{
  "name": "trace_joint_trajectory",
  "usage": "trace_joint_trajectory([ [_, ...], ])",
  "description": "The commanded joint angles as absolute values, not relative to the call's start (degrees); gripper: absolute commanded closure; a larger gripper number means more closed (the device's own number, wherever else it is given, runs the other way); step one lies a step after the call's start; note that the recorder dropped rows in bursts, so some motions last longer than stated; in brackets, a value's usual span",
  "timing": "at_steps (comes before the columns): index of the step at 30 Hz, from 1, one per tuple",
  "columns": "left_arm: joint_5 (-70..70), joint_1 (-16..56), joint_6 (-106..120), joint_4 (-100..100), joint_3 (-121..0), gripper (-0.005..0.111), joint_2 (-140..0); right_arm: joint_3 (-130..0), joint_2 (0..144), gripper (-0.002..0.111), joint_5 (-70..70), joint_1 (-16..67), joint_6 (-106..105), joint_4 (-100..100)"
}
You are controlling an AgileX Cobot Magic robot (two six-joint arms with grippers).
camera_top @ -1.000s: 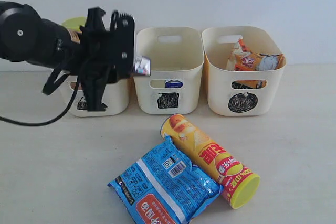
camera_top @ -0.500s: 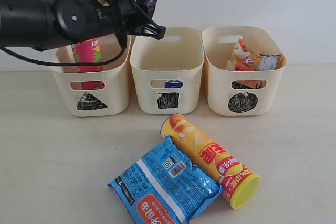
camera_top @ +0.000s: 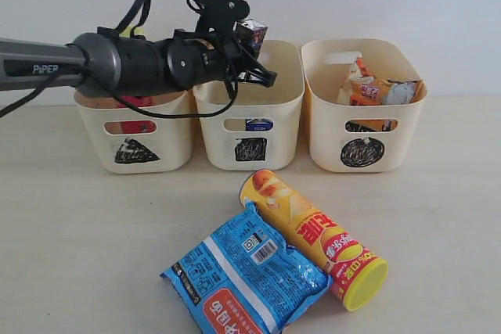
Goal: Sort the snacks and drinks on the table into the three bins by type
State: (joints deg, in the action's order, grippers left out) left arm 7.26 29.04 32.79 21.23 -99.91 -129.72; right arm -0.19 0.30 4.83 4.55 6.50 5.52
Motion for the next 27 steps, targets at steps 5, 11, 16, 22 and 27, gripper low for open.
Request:
trace_joint_trajectory([
  [5,4.77,29.33,30.65,22.01,-101.67,0.053,-129.7,0.0,0.0,0.108,4.47,4.71,6.67,5.58],
  [11,-3.51,28.97,29.04,22.01,-101.67,0.055,-125.95,0.0,0.0,0.108,4.47,4.71,7.03,5.58],
  [16,-13.84,28.0,28.71,22.01,-101.67,0.087,-122.15,0.0,0.0,0.108,4.47,4.71,7.25,5.58],
  [22,-24.36,26.36,25.27,22.15,-100.57,0.103,-116.92,0.0,0.0,0.108,4.47,4.71,7.36,5.58],
  [27,-26.23,24.83,23.8,22.31,-93.08,0.103,-109.39,0.0,0.0,0.108,5.07,4.71,7.51,5.68],
])
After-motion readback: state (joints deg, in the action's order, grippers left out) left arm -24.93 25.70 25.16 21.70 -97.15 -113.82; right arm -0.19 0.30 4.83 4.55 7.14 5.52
